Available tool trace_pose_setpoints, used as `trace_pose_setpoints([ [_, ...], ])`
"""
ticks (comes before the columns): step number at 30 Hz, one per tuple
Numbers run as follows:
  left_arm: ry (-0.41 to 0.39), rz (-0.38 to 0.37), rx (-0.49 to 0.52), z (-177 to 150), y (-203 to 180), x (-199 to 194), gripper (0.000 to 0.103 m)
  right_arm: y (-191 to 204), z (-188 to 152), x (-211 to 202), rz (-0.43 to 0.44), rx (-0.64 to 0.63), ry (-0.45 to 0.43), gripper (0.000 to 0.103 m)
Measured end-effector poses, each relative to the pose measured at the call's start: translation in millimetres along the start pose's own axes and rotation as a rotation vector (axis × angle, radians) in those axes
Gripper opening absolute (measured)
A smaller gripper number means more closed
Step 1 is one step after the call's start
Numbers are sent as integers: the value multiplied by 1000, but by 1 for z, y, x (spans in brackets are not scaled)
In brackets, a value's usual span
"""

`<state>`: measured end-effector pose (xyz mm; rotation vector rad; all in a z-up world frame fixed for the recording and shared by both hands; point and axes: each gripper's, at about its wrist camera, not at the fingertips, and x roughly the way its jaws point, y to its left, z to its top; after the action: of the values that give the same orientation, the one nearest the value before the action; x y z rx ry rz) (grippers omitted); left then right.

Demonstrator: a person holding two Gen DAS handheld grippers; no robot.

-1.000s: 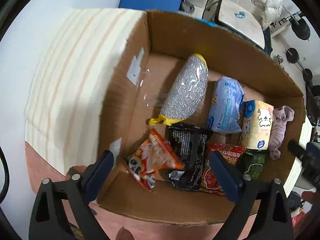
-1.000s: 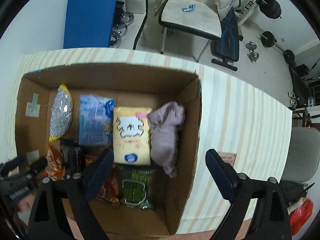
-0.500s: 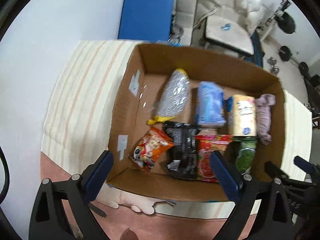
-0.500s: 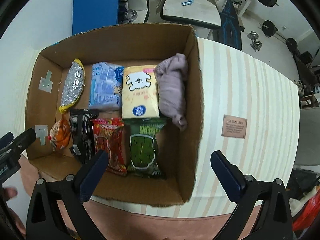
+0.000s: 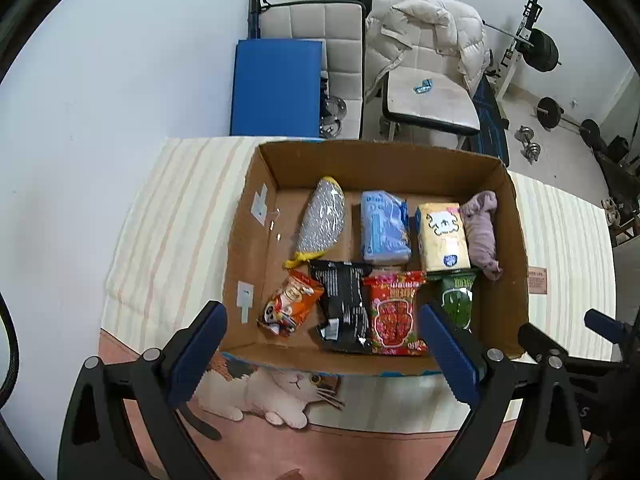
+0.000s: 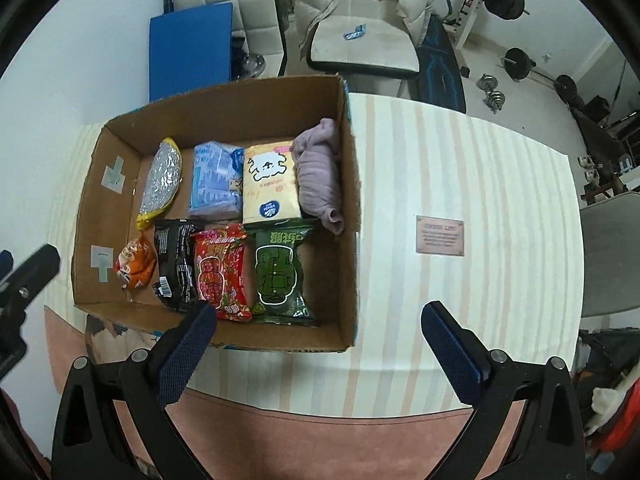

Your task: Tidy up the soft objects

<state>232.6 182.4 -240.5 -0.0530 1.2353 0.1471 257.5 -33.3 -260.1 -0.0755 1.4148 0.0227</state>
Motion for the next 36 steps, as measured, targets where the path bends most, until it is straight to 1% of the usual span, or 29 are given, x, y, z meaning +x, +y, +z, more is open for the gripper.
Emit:
trace_pose_setpoints([
  [5, -5, -6, -8, -5, 1, -8, 99, -6, -4, -7, -4, 6, -9, 103],
  [9, -39, -25, -6, -11, -2, -34, 99, -7, -10, -25, 9, -1, -41, 103],
  [10, -56, -28, -3, -13, -3, -47, 99, -8, -13, -32, 13, -2, -52, 103],
  [13, -103, -43, 7, -20, -5, -81, 99, -12, -23, -58, 30, 2, -86, 103],
  [16, -157, -41, 12, -30, -8, -122, 99, -20, -35, -90, 46, 14, -133, 103],
  [20, -192, -57, 13, -45, -9, -162, 99, -28, -59, -135, 69, 23, -193, 103],
  [22, -197, -61, 15, -53, -9, -177, 99, -29, -72, -157, 75, 23, -218, 103],
  [26, -214, -56, 18, -68, -7, -203, 99, -31, -93, -194, 83, 17, -257, 103],
  [31, -236, -68, -5, -81, -1, -228, 99, -31, -117, -235, 64, 2, -313, 103],
  [33, -245, -77, -7, -84, -1, -235, 99, -28, -123, -249, 59, -14, -334, 103],
  [36, -264, -69, -2, -87, -1, -242, 99, -24, -129, -266, 54, -37, -359, 103],
])
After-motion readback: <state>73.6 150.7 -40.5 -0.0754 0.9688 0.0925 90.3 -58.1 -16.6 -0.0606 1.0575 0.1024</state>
